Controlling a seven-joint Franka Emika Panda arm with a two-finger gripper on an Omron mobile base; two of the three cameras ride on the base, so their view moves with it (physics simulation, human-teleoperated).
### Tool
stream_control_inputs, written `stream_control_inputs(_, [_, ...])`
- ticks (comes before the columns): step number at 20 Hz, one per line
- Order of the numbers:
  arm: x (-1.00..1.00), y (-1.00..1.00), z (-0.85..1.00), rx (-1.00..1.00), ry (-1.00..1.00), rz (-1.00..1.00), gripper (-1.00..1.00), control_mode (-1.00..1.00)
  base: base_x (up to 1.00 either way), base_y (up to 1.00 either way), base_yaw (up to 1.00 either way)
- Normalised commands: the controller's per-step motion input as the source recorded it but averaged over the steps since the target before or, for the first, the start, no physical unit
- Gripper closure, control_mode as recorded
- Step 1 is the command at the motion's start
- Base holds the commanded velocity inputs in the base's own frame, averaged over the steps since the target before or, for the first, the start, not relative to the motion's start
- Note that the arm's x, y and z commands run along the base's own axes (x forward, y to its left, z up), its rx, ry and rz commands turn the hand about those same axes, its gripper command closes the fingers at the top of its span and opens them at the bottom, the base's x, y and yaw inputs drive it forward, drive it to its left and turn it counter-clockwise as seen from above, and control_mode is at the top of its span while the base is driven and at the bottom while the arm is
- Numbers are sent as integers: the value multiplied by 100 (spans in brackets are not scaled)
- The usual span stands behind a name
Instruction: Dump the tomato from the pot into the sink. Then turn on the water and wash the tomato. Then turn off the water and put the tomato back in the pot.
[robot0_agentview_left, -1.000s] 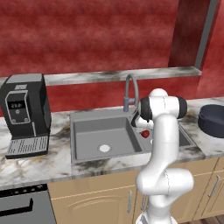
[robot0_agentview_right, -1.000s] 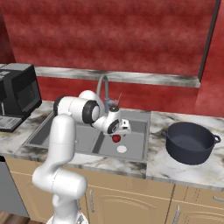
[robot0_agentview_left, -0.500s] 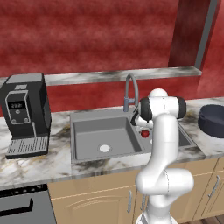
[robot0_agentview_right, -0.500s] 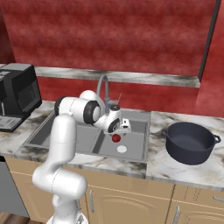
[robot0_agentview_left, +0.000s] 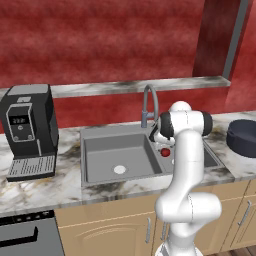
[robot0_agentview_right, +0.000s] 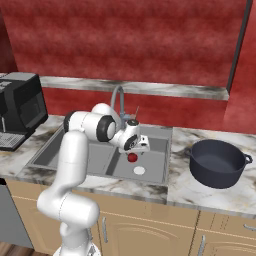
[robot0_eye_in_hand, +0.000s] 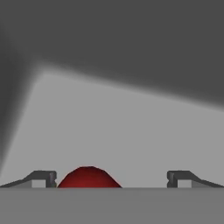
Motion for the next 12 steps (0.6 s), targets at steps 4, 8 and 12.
stream_control_inputs(4, [-1, 0, -31, 0, 4, 0, -100, -100, 0, 0, 0])
stream_control_inputs(8, [-3, 0, -30, 0, 11, -1, -100, -100, 0, 0, 0])
stream_control_inputs(12, [-8, 0, -25, 0, 12, -1, -100, -100, 0, 0, 0])
